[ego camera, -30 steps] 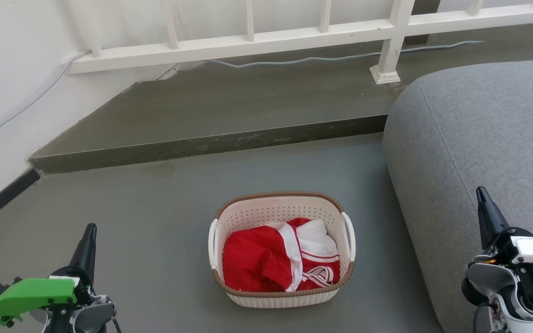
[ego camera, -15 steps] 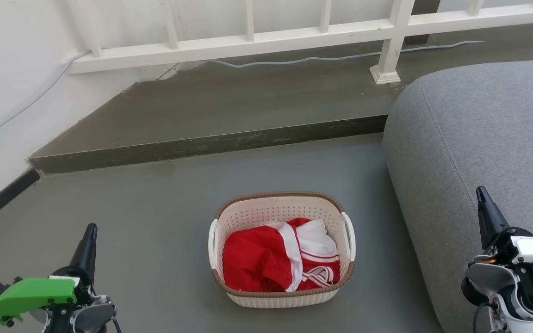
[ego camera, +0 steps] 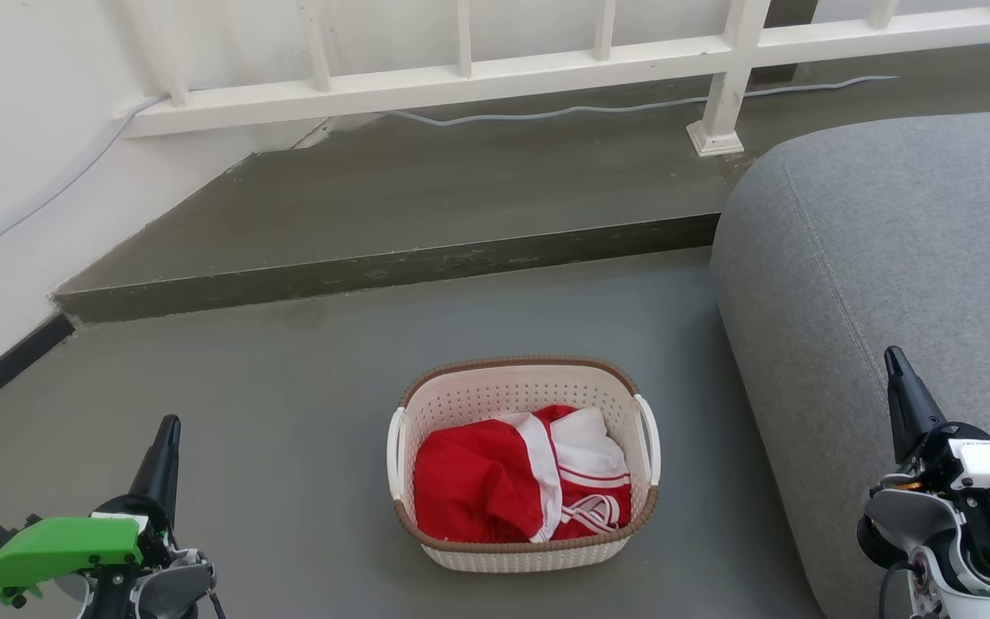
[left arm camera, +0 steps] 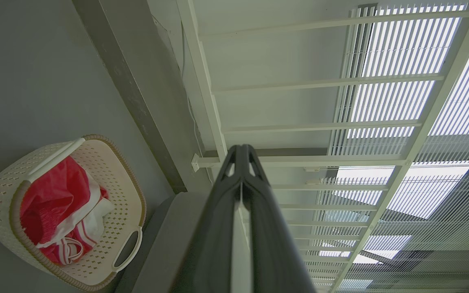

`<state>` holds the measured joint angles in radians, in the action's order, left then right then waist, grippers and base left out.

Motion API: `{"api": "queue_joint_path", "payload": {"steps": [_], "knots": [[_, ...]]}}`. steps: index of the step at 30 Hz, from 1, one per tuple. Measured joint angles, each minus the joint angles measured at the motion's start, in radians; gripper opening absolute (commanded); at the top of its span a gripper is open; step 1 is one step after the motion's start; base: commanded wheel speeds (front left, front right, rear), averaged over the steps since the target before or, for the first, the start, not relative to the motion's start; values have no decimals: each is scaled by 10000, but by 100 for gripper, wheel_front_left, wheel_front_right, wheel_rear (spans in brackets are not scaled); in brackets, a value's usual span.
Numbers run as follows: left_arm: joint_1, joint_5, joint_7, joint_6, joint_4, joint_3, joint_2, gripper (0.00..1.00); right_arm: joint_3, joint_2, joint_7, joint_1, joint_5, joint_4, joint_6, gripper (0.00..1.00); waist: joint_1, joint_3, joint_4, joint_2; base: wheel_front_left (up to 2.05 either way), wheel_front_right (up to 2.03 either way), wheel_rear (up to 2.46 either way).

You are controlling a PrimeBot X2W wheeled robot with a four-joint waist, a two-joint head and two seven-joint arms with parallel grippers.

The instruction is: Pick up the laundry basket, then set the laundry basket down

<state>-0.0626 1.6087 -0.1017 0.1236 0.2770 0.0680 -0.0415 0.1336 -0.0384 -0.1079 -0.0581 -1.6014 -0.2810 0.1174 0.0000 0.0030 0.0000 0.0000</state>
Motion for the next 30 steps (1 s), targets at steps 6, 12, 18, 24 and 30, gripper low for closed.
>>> {"api": "queue_joint_path", "payload": {"steps": [6,12,18,24,30], "knots": [[0,0,0,0,0,0,0,0,0,0,0,0,0,0,0,0,0,0,0,0,0,0,0],[0,0,0,0,-2,0,0,0,0,0,0,0,0,2,0,0,0,0,0,0,0,0,0],[0,0,0,0,-2,2,0,0,0,0,0,0,0,2,0,0,0,0,0,0,0,0,0],[0,0,0,0,-2,2,0,0,0,0,0,0,0,2,0,0,0,0,0,0,0,0,0],[0,0,-2,0,-2,4,0,0,0,0,0,0,0,2,0,0,0,0,0,0,0,0,0]]}}
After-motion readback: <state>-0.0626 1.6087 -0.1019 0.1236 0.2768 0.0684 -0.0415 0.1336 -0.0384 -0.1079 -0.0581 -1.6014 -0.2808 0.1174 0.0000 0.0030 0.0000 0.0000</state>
